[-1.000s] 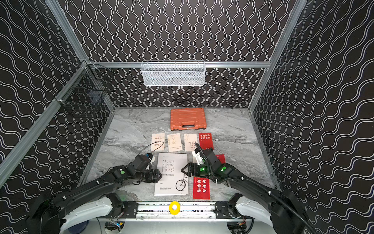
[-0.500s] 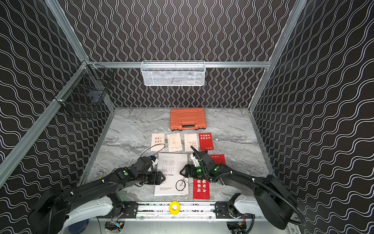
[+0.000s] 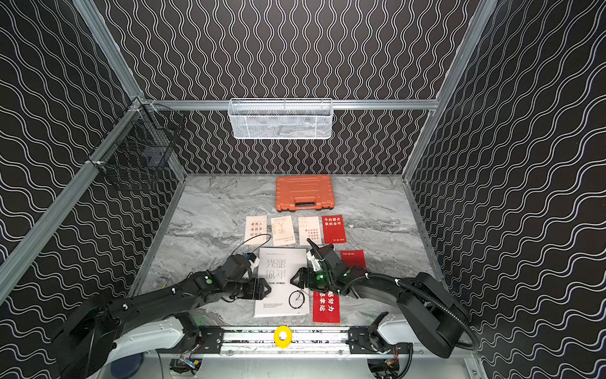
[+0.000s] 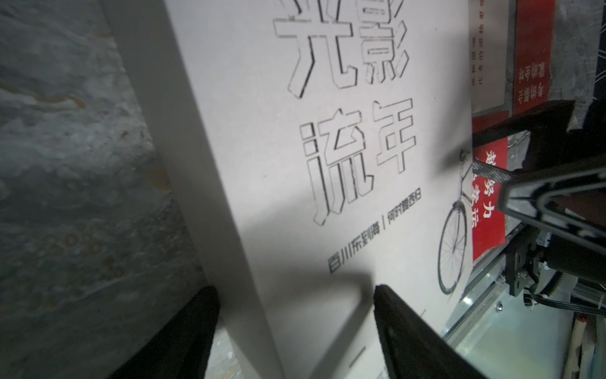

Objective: Place the photos into the photo albums
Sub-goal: Open the photo album at the center of the board.

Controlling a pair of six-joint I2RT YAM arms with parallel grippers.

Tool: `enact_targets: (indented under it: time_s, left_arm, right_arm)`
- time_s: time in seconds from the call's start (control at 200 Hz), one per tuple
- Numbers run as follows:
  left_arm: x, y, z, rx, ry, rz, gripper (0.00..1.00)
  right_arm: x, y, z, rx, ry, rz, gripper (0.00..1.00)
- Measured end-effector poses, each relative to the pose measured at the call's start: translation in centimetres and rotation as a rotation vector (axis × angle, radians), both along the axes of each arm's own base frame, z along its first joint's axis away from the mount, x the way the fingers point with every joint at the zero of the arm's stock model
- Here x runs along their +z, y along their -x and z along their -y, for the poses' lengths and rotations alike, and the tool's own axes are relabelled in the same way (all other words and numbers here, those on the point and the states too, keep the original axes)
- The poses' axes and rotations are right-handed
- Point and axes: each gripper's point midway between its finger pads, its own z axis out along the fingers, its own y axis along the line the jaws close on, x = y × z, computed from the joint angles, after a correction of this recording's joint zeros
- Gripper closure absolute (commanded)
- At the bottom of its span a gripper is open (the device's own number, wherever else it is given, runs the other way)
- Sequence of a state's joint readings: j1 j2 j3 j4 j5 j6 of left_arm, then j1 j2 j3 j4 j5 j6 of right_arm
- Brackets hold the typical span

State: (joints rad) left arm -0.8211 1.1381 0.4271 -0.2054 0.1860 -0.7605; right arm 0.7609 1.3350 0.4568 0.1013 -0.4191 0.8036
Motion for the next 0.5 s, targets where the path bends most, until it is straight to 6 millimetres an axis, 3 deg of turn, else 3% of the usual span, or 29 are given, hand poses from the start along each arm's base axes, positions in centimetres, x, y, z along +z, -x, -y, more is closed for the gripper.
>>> enact_targets:
  time_s: [0.5]
  left_arm:
    - [0.5,-0.6,0.8,-0.003,0.020,0.014,0.22]
  right_arm:
    - [1.5,0.0,0.6,-0.017,0.001,0.026,0.26]
